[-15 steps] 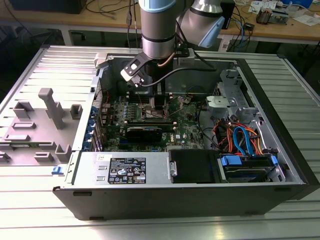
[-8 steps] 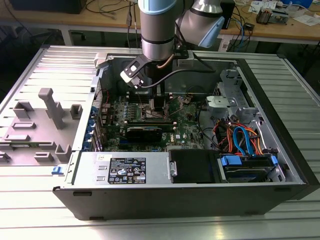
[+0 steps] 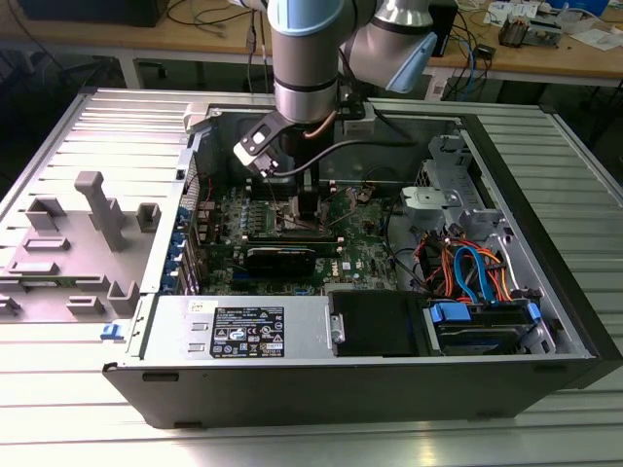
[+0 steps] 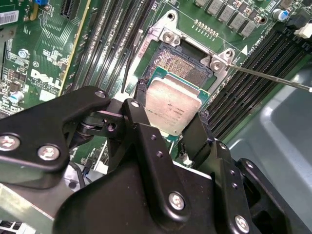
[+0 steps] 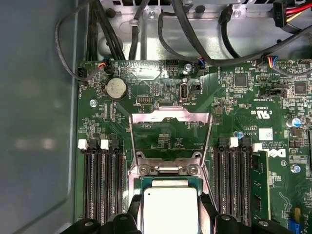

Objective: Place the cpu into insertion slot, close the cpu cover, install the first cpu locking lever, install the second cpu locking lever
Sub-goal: 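Place the cpu into insertion slot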

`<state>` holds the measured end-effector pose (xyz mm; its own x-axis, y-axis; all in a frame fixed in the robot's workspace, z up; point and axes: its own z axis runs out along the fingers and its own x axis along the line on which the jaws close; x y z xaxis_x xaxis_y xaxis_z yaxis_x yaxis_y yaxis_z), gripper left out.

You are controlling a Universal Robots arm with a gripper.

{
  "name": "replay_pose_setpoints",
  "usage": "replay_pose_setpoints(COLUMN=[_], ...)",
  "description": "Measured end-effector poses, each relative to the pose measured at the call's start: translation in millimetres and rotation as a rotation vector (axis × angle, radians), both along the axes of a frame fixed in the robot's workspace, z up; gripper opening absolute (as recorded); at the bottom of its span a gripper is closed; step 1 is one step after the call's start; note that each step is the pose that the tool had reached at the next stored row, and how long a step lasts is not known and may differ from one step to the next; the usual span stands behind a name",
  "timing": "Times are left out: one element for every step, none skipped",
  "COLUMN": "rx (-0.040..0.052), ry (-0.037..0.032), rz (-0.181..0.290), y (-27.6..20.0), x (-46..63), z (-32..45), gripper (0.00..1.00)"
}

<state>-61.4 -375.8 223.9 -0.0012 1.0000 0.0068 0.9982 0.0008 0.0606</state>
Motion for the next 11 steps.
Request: replay_pose_setpoints(rx=[-0.0001,0.0,0.0,0.0,0.0,0.0001,0.0,0.0,0.0001,0.0,0.0], ry=[0.0,0.0,0.0,0.0001,0.0003,0.0006,0.0012,0.0034,0.0056,0.0089,0.0143], rz=[0.0,0.0,0.0,0.0,0.0,0.0,0.0,0.0,0.0,0.0,0.0], y=[0.0,0.0,0.0,0.0,0.0,0.0,0.0,0.0,0.0,0.0,0.1], x=[-0.1,-0.2,-0.5,-0.9,-1.2,-1.6,-1.7,-2.0,-2.2,-2.5,-2.5], z=[-0.5,-1.1,-1.9,-2.8,-3.4,-4.2,-4.7,-5.3,-5.8,-6.3,-6.7], gripper=[0.55,0.55,0.55,0.55,0.55,0.55,0.55,0.55,0.55,0.55,0.55])
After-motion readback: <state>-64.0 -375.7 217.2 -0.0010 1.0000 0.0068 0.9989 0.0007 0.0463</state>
